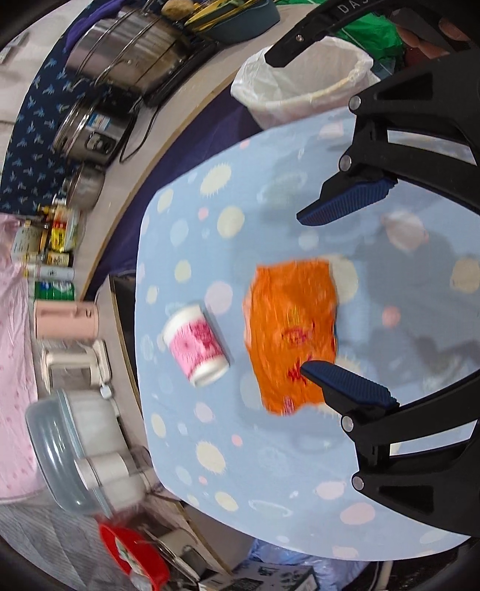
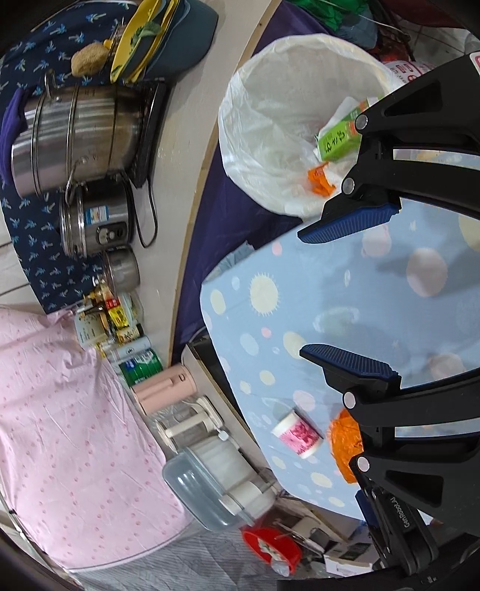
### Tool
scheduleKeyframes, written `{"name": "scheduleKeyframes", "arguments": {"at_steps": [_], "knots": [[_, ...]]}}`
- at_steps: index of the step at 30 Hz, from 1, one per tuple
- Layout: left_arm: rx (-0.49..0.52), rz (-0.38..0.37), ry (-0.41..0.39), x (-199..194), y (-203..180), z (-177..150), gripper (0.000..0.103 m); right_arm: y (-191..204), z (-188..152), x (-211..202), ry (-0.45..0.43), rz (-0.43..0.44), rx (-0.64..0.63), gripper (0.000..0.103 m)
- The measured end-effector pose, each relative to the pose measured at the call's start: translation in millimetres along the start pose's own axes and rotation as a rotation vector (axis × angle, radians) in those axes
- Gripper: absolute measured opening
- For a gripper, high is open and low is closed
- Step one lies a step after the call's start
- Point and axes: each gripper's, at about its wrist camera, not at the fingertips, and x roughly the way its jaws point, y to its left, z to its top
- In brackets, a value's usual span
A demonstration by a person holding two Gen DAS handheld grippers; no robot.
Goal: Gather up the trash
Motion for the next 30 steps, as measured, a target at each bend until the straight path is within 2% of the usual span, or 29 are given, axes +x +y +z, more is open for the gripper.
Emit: {"name": "scheduleKeyframes", "arguments": {"at_steps": [11,17,24,27,28,29,30], "knots": [[-0.069,0.058,0.048,27,68,-7,0.073,52,-10,37,0.068,0.043,-0.071,0.055],[-0.086,0.04,0.071,46,85,-7,0.074,77,-11,62,0.104,0.065,-0.106,0.055],[-0.082,-0.023,0.088,68,91,-5,0.073,103,-9,90,0.138,0.096,-0.141,0.056],[-0.062,-0.05,0.104,77,88,-6,0.056,114,-7,100,0.146,0.108,-0.152,0.056],[-0.055,-0.057,0.113,80,86,-6,0.046,117,-7,103,0.149,0.112,-0.155,0.056],[-0.053,-0.065,0.121,83,86,-6,0.031,120,-6,105,0.151,0.116,-0.159,0.056],[-0.049,-0.074,0.13,85,85,-7,0.027,123,-5,108,0.153,0.119,-0.163,0.056]]}}
